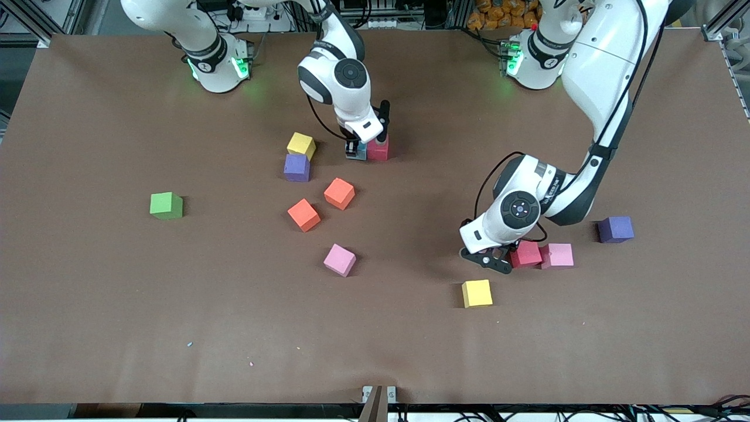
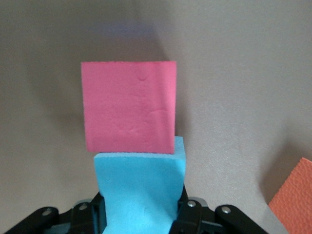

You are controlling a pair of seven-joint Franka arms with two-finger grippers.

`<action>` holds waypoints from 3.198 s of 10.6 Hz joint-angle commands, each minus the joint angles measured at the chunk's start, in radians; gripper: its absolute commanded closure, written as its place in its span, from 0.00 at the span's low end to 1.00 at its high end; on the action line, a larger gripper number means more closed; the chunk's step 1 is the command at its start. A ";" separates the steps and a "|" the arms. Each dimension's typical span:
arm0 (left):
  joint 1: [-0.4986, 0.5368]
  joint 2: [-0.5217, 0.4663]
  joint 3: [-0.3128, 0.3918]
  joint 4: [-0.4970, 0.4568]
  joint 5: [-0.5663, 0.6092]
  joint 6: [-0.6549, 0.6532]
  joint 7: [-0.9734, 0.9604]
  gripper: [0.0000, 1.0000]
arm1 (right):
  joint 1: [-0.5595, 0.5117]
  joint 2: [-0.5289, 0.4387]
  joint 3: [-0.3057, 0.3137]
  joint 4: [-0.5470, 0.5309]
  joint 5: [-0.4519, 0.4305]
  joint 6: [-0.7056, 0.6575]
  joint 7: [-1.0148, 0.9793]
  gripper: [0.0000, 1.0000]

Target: Arrange 11 blocks into digit 3

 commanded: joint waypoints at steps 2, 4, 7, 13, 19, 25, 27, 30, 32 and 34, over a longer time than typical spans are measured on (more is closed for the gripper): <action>0.000 0.005 -0.005 0.008 -0.023 -0.001 -0.044 0.46 | 0.013 0.023 -0.001 0.019 -0.019 0.017 0.008 1.00; 0.002 -0.004 -0.005 0.005 -0.023 -0.008 -0.044 0.83 | 0.022 0.035 -0.001 0.019 -0.019 0.037 0.008 1.00; 0.005 -0.034 -0.011 0.008 -0.032 -0.062 -0.055 0.97 | 0.024 0.036 -0.001 0.024 -0.017 0.039 0.008 1.00; 0.008 -0.102 -0.038 0.012 -0.144 -0.152 -0.319 1.00 | 0.022 0.040 -0.001 0.031 -0.017 0.036 0.016 0.56; -0.001 -0.131 -0.039 0.043 -0.194 -0.216 -0.792 1.00 | 0.013 0.029 -0.001 0.031 -0.017 0.020 0.008 0.00; -0.003 -0.166 -0.042 0.037 -0.200 -0.232 -1.151 1.00 | -0.043 -0.092 -0.005 0.018 -0.017 -0.151 0.007 0.00; 0.000 -0.180 -0.046 0.035 -0.203 -0.245 -1.217 1.00 | -0.066 -0.146 -0.005 -0.037 -0.017 -0.151 0.007 0.00; 0.006 -0.211 -0.077 0.006 -0.210 -0.249 -1.371 1.00 | -0.141 -0.244 -0.007 -0.134 -0.019 -0.151 0.005 0.00; 0.011 -0.235 -0.085 -0.009 -0.214 -0.261 -1.460 1.00 | -0.192 -0.246 -0.007 -0.146 -0.019 -0.151 0.014 0.00; 0.016 -0.278 -0.085 -0.076 -0.278 -0.265 -1.488 1.00 | -0.265 -0.258 -0.005 -0.148 -0.017 -0.186 0.101 0.00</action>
